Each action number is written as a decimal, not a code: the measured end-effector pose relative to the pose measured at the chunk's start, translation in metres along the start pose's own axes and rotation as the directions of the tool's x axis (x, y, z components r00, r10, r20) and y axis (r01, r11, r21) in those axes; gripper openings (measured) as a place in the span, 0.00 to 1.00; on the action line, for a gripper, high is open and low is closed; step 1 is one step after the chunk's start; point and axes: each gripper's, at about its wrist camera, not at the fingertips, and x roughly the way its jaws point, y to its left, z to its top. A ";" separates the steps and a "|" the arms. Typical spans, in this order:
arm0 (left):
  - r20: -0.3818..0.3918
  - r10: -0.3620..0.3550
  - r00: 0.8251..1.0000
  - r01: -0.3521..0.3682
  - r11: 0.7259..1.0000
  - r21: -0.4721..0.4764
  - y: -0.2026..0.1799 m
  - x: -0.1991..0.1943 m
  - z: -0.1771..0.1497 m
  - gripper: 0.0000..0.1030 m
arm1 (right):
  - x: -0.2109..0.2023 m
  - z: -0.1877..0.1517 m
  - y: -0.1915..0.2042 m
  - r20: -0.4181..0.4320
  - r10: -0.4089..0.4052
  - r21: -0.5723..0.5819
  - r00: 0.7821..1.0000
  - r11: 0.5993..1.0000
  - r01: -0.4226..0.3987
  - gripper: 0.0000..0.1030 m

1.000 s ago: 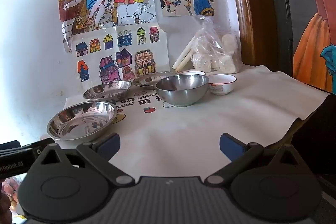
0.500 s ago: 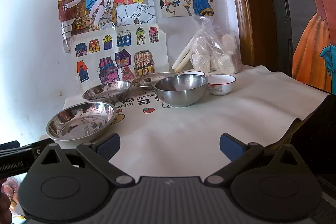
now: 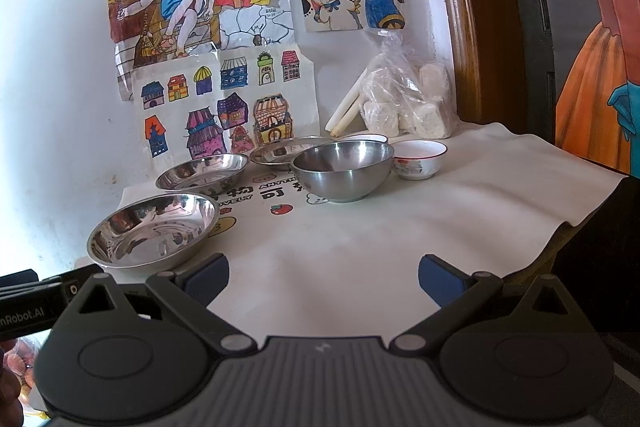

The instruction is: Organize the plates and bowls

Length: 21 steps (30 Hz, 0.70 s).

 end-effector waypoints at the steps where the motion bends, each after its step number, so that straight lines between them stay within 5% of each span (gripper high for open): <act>1: 0.000 0.000 1.000 0.000 1.000 0.000 0.000 0.000 0.000 0.99 | 0.000 0.000 0.000 0.000 0.000 0.000 1.000 1.000 0.000 1.00; 21: 0.000 0.003 1.000 -0.003 1.000 0.000 0.000 0.000 0.000 0.99 | -0.001 0.000 0.000 -0.002 0.001 0.001 1.000 1.000 -0.001 1.00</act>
